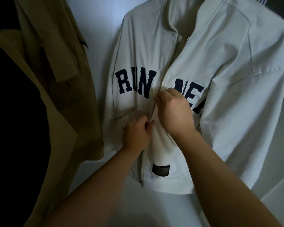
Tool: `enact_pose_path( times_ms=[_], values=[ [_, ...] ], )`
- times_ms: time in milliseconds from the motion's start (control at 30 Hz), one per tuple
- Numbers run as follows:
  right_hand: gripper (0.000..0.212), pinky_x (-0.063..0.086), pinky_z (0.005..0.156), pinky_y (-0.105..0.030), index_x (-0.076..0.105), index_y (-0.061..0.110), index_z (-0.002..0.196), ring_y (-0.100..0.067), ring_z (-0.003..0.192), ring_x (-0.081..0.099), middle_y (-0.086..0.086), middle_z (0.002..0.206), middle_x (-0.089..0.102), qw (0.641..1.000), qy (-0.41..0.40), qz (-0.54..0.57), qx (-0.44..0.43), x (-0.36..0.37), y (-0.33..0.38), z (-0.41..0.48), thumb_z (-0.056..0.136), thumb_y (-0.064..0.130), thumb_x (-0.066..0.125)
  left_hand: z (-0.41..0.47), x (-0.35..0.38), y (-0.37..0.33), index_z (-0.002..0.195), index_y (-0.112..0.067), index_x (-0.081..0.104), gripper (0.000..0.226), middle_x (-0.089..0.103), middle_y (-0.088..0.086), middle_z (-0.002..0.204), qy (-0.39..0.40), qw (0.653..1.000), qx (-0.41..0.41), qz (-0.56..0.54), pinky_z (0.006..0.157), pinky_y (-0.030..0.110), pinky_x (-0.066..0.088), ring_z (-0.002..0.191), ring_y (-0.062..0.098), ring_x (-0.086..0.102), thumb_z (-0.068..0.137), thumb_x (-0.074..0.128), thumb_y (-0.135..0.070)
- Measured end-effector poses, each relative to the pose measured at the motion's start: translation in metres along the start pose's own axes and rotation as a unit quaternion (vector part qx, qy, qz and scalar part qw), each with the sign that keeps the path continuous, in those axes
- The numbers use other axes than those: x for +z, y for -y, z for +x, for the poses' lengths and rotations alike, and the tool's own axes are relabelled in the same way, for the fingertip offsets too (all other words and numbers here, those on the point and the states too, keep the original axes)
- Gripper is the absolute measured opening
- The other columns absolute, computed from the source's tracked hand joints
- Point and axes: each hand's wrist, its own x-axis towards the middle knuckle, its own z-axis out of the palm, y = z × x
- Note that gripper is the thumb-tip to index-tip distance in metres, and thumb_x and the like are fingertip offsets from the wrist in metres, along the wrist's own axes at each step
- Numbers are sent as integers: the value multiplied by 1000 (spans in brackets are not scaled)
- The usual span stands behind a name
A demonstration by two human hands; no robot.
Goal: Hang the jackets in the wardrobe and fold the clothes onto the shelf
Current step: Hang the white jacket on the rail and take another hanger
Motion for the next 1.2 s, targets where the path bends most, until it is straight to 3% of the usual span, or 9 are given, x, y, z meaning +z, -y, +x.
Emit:
enact_pose_path(
  times_ms=[133, 267, 400, 500, 700, 833, 933, 1100, 1200],
  values=[
    [7, 45, 56, -44, 62, -3, 83, -37, 69, 54, -17, 79, 56, 999, -35, -12, 4, -10, -10, 28, 89, 0, 60, 11, -3, -3, 70, -11, 51, 37, 52, 1, 61, 12, 999, -29, -6, 51, 27, 34, 55, 17, 46, 89, 72, -34],
    [9, 41, 56, -40, 62, -3, 84, -37, 71, 55, -17, 81, 57, 999, -32, -11, 5, -8, -8, 24, 91, 3, 60, 34, -3, -31, 74, -14, 53, 37, 53, -1, 63, -30, 999, -11, -38, 48, 29, 38, 55, 18, 50, 87, 59, -49],
    [12, 46, 60, -46, 64, -5, 87, -39, 74, 56, -19, 82, 58, 999, -43, -14, -2, -17, -14, 39, 93, 4, 59, 47, -1, -35, 74, -8, 54, 30, 54, 3, 63, -54, 997, 15, -45, 50, 28, 32, 56, 19, 48, 91, 67, -30],
    [18, 48, 65, -48, 65, -5, 91, -39, 77, 57, -20, 85, 59, 996, -82, -24, -4, -29, -21, 66, 96, 9, 55, 49, -1, -33, 72, -9, 53, 33, 56, 5, 63, -46, 998, 8, -46, 50, 28, 36, 56, 20, 50, 89, 73, -27],
    [20, 45, 67, -47, 63, -4, 92, -37, 79, 56, -19, 87, 59, 996, -78, -34, -23, -29, -21, 71, 99, 11, 53, 86, -4, -62, 76, -11, 55, 37, 56, 1, 68, -83, 993, 21, -84, 55, 33, 44, 61, 21, 53, 82, 60, -48],
    [22, 40, 62, -41, 62, -4, 87, -39, 78, 56, -21, 87, 58, 992, -105, -56, -32, -41, -29, 90, 98, 13, 53, 90, 1, -55, 71, -7, 51, 34, 54, 5, 65, -76, 994, 38, -61, 54, 41, 46, 58, 23, 51, 88, 73, -27],
    [23, 39, 64, -42, 64, -3, 90, -39, 81, 56, -21, 91, 59, 989, -142, -47, 2, -51, -34, 115, 97, 15, 53, 91, 2, -56, 70, -7, 51, 34, 56, 5, 65, -79, 994, 30, -70, 55, 40, 47, 59, 23, 54, 87, 75, -25],
    [22, 46, 68, -43, 66, 1, 100, -37, 83, 59, -17, 92, 61, 995, -89, -32, -28, -49, -37, 104, 101, 18, 52, 102, -1, -58, 72, -14, 51, 35, 57, -1, 65, -34, 998, 39, -18, 55, 37, 50, 59, 19, 55, 88, 70, -39],
    [36, 50, 72, -44, 69, 10, 107, -33, 87, 63, -11, 95, 66, 996, -63, -59, -23, -61, -44, 107, 102, 40, 50, 118, -12, -66, 77, -22, 55, 35, 60, -8, 69, -35, 998, 55, -26, 57, 30, 49, 63, 11, 57, 88, 56, -56]
  ],
)
